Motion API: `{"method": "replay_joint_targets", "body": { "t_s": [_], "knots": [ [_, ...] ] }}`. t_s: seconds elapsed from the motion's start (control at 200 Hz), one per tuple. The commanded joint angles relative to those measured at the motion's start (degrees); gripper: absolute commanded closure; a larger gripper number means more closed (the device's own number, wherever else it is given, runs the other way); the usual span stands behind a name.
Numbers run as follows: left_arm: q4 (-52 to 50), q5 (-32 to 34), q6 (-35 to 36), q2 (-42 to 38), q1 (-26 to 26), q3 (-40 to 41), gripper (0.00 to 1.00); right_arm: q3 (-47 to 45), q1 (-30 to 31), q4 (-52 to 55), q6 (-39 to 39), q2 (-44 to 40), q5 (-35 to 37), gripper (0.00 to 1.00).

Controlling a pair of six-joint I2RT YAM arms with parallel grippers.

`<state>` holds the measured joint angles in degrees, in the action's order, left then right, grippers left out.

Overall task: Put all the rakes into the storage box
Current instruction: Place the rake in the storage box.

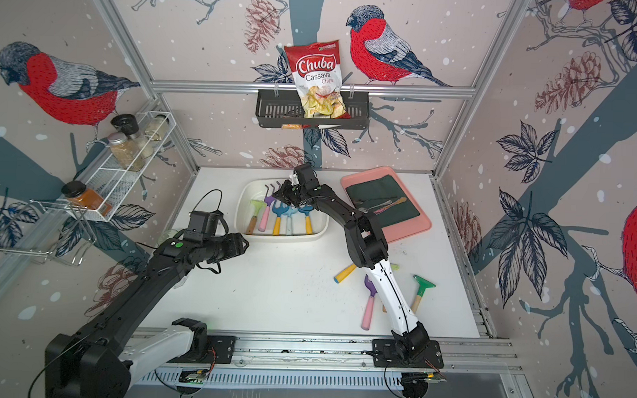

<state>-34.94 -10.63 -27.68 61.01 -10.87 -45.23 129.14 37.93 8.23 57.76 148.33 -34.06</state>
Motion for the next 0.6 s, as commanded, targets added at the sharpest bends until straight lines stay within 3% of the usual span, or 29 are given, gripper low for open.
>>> {"method": "replay_joint_targets", "body": {
  "t_s": [0.0,0.475,0.595],
  "knots": [
    [1.8,-1.5,1.5,0.8,0.6,0.1,0.31,2.8,0.2,-2.3,2.0,2.5,-1.8,1.00],
    [3.7,-2.2,1.7,2.4,0.9,2.4,0.31,3.2,-1.0,-3.7,2.6,6.3,-2.1,0.97],
    [4.3,-2.9,1.4,2.8,0.9,2.6,0.31,3.1,-1.0,-3.0,2.3,6.3,-2.0,0.90]
  ]
}}
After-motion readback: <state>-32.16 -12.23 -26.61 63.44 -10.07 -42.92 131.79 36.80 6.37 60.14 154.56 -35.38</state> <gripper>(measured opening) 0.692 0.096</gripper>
